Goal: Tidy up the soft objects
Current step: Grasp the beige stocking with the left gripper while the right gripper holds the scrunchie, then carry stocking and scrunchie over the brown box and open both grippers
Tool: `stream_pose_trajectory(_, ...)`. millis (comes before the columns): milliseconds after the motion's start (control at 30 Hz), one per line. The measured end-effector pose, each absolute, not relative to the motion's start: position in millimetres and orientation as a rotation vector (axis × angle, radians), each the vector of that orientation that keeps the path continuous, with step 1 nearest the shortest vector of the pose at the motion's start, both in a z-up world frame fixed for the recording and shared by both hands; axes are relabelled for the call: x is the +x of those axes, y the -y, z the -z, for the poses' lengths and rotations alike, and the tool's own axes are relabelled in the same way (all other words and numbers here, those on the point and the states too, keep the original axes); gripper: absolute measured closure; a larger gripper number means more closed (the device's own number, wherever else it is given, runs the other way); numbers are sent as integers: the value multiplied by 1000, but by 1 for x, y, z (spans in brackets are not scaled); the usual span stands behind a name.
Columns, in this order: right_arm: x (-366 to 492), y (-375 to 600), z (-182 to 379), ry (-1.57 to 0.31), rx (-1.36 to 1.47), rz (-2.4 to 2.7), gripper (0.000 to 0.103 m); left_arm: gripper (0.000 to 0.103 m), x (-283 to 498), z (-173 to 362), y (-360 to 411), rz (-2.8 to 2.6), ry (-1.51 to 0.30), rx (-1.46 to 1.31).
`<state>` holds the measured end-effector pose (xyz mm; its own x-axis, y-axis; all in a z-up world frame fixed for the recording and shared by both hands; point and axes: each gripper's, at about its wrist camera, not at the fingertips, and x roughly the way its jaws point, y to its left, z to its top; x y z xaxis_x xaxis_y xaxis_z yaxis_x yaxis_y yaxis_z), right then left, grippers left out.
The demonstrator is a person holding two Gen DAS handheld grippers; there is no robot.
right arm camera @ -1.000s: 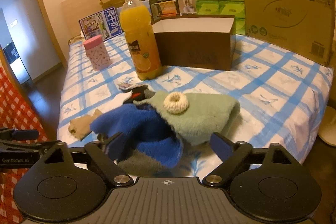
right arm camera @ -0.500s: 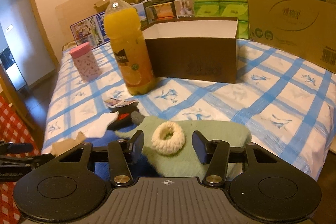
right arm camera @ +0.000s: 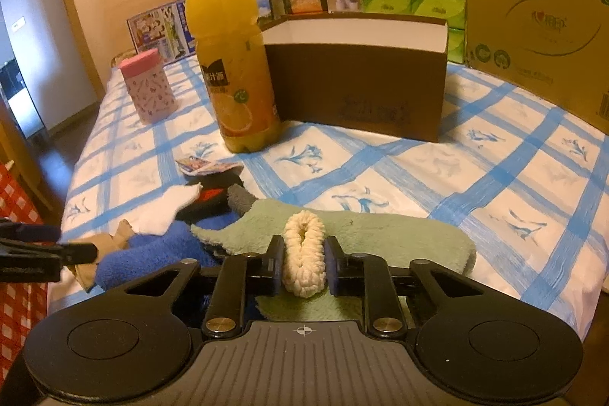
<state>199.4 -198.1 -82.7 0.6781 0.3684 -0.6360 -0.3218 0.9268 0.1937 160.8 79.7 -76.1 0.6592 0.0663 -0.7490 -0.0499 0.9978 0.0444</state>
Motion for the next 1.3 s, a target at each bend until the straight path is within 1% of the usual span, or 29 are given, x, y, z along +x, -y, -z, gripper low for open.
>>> stream_pose_trajectory(367, 208, 217, 68, -691, 111, -363, 81, 34, 180, 104, -88, -80, -890, 80)
stream_pose_trajectory(400, 209, 219, 69, -694, 116, -362, 81, 36, 182, 107, -89, -75, -897, 88)
stream_pose_trajectory(433, 210, 220, 69, -699, 123, -362, 81, 41, 184, 109, -89, -68, -902, 92)
stream_pose_trajectory(467, 211, 221, 70, -703, 128, -363, 81, 44, 185, 112, -89, -58, -910, 97)
stream_pose_trajectory(500, 211, 223, 71, -708, 134, -363, 81, 52, 187, 114, -89, -47, -921, 98)
stream_pose_trajectory(533, 211, 224, 71, -711, 140, -366, 81, 58, 187, 116, -89, -38, -926, 93)
stream_pose_trajectory(600, 212, 227, 72, -717, 149, -375, 81, 80, 186, 116, -90, -14, -920, 70)
stream_pose_trajectory(633, 212, 228, 72, -718, 149, -380, 81, 83, 185, 115, -90, -7, -918, 68)
stream_pose_trajectory(700, 212, 230, 71, -716, 144, -386, 81, 87, 185, 113, -89, 2, -917, 66)
stream_pose_trajectory(800, 212, 235, 67, -705, 137, -399, 81, 88, 182, 104, -89, 0, -907, 35)
stream_pose_trajectory(1033, 226, 249, 52, -669, 144, -443, 81, 88, 180, 55, -70, 55, -789, 23)
stream_pose_trajectory(1167, 249, 259, 37, -640, 154, -472, 81, 88, 196, 28, -49, 124, -728, 15)
stream_pose_trajectory(1300, 284, 269, 20, -605, 161, -495, 81, 88, 228, 8, -20, 176, -687, 12)
